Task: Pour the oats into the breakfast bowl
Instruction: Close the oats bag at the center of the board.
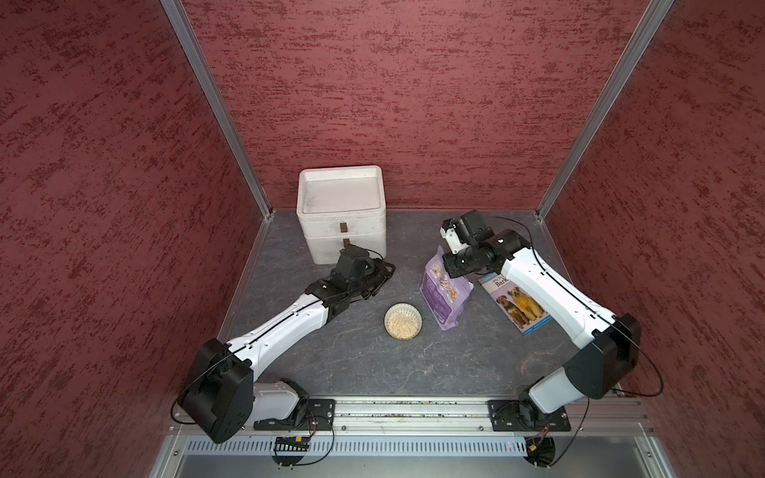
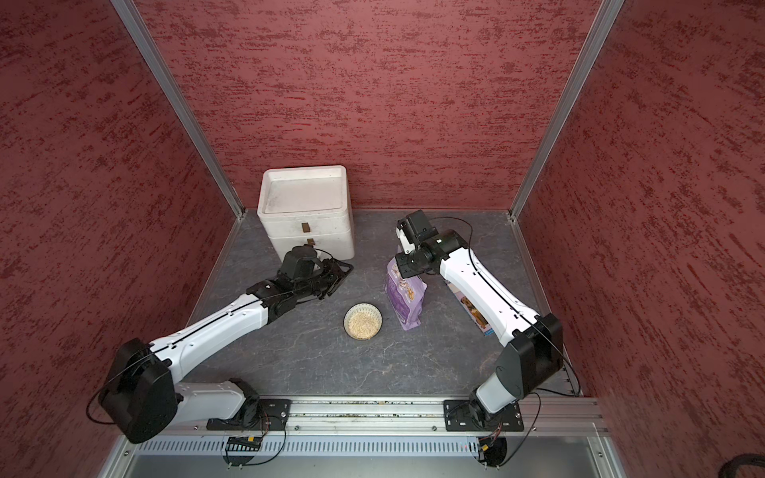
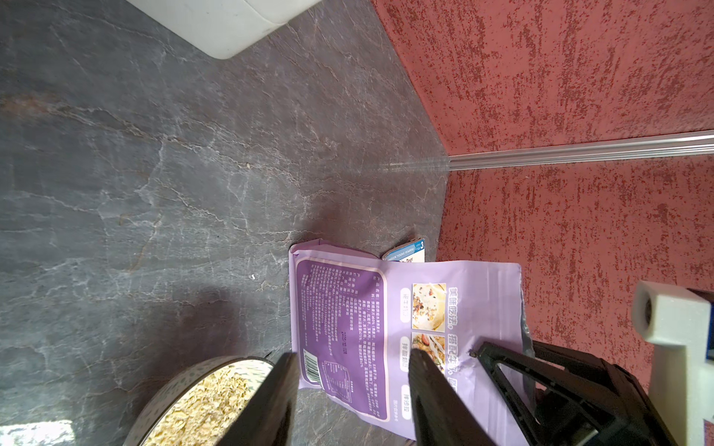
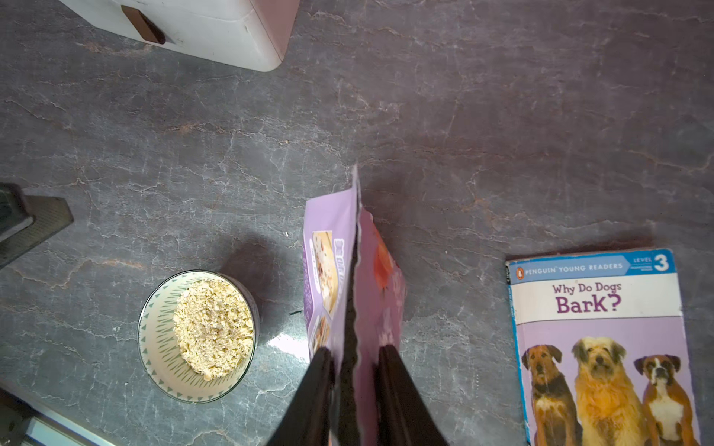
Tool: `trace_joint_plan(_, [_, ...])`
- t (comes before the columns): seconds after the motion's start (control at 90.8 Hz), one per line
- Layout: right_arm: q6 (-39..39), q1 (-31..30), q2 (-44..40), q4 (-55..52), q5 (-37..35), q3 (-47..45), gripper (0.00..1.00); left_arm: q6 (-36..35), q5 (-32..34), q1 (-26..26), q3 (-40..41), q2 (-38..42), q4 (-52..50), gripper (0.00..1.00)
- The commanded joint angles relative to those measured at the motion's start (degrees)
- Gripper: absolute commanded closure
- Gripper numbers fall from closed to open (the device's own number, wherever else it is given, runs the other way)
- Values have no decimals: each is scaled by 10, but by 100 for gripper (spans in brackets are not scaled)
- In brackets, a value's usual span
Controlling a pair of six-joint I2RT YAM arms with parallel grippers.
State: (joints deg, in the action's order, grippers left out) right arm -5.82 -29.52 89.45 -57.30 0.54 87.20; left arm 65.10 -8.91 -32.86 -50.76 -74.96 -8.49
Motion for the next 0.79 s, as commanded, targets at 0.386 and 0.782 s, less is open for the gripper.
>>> trace_joint_plan(0.386, [9,2,-17,-39,15,-13,78,-6,6,-15,-27,-11,11,51])
trace_joint_plan(0.782, [12,-5,-3,-41,10,-9,99,-6,6,-16,-30,-12,11,51])
